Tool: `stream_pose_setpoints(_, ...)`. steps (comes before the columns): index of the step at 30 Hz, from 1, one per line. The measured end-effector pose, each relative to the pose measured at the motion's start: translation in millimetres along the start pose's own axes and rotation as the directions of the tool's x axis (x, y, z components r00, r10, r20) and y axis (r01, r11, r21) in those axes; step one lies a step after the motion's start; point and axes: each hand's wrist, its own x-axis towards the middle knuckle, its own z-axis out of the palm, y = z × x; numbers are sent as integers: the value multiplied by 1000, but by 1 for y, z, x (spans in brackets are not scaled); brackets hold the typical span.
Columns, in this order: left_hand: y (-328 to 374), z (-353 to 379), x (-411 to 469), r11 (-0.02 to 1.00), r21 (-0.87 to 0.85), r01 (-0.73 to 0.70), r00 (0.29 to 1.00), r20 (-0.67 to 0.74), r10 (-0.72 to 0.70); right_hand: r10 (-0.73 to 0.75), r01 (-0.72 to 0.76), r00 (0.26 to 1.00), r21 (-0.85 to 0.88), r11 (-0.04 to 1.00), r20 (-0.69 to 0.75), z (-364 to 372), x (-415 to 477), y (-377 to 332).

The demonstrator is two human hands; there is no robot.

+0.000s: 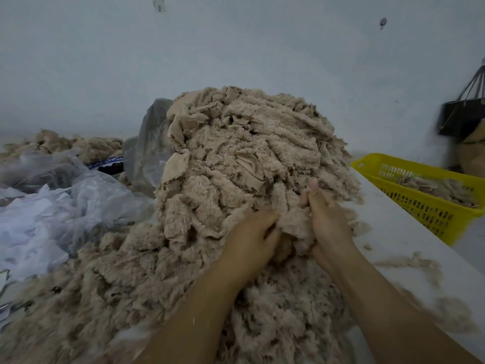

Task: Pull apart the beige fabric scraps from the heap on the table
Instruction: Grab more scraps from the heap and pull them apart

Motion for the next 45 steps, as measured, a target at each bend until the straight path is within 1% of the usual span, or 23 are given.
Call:
stream_pose_setpoints(1, -4, -4, 2, 998, -51, 49, 993, -102, -54, -22, 22, 1000, 0, 1000, 4, 1, 0, -1)
stream_pose_setpoints(3, -12, -14, 3, 948, -247, 200, 933, -248, -262, -36, 35, 999, 55, 998, 13, -1, 0, -5)
stream_pose_setpoints(5, -19, -19, 4, 798, -509, 324, 803, -299, -516, -6, 6, 1000, 71, 997, -1, -6, 2, -10)
stream_pose_setpoints(6, -22, -21, 4, 659, -680, 323, 719, -276, -638, 12, -11, 1000, 52, 999, -19, -8, 3, -11)
stream_pose_setpoints(7, -24, -25, 5, 486, -833, 263, 644, -224, -732, 23, -22, 999, 34, 999, -44, -10, 3, -12)
stream_pose_setpoints(9, -27, -36, 8, 162, -986, 35, 557, -115, -823, 21, -23, 994, -10, 1000, -111, -15, 4, -14)
stream_pose_setpoints(10, -28, -41, 9, 50, -997, -67, 540, -78, -838, 8, -16, 989, -54, 998, -148, -18, 3, -15)
stream_pose_setpoints(12, -31, -49, 9, -84, -981, -175, 541, -24, -841, -36, 2, 981, -175, 985, -192, -24, 3, -14)
stream_pose_setpoints(14, -29, -51, 8, -149, -975, -165, 582, 26, -813, -84, 35, 985, -297, 954, -153, -25, 1, -10)
stream_pose_setpoints(15, -27, -49, 8, -159, -979, -128, 601, 51, -798, -112, 71, 989, -360, 930, -92, -24, 0, -7)
stream_pose_setpoints(18, -21, -45, 8, -96, -995, 10, 650, 79, -756, -114, 184, 980, -534, 825, 162, -8, -6, 0)
stream_pose_setpoints(21, -18, -42, 7, 40, -992, 119, 755, 64, -653, -126, 309, 925, -519, 797, 358, 6, -12, 5)
stream_pose_setpoints(23, -13, -38, 7, 145, -972, 185, 809, 67, -584, -125, 377, 888, -544, 750, 443, 9, -14, 10)
stream_pose_setpoints(25, -8, -34, 5, 255, -939, 231, 836, 58, -546, -147, 419, 875, -569, 708, 461, 11, -15, 11)
stream_pose_setpoints(26, -6, -33, 4, 335, -907, 255, 844, 40, -534, -171, 435, 873, -569, 698, 457, 11, -15, 11)
stream_pose_setpoints(29, 0, -30, 2, 591, -754, 286, 878, -40, -477, -190, 397, 892, -511, 763, 410, 12, -17, 5)
stream_pose_setpoints(31, 3, -28, -1, 671, -683, 289, 903, -40, -429, -170, 368, 901, -499, 785, 398, 11, -16, 6)
stream_pose_setpoints(34, 6, -26, -4, 707, -629, 323, 922, 40, -386, -148, 370, 907, -573, 732, 395, 8, -11, 12)
stream_pose_setpoints(36, 7, -27, -5, 721, -605, 338, 924, 66, -377, -150, 363, 910, -570, 737, 385, 6, -11, 12)
stream_pose_setpoints(38, 7, -26, -4, 725, -595, 347, 914, 39, -405, -172, 380, 901, -533, 756, 398, 7, -11, 10)
stream_pose_setpoints(41, 6, -24, -3, 710, -612, 349, 897, -1, -441, -204, 441, 873, -536, 720, 444, 12, -14, 11)
stream_pose_setpoints(43, 4, -26, -2, 696, -648, 310, 893, -53, -447, -206, 467, 856, -540, 700, 474, 14, -15, 12)
stream_pose_setpoints(45, 3, -27, -2, 683, -676, 277, 891, -87, -446, -210, 460, 858, -520, 719, 468, 13, -14, 10)
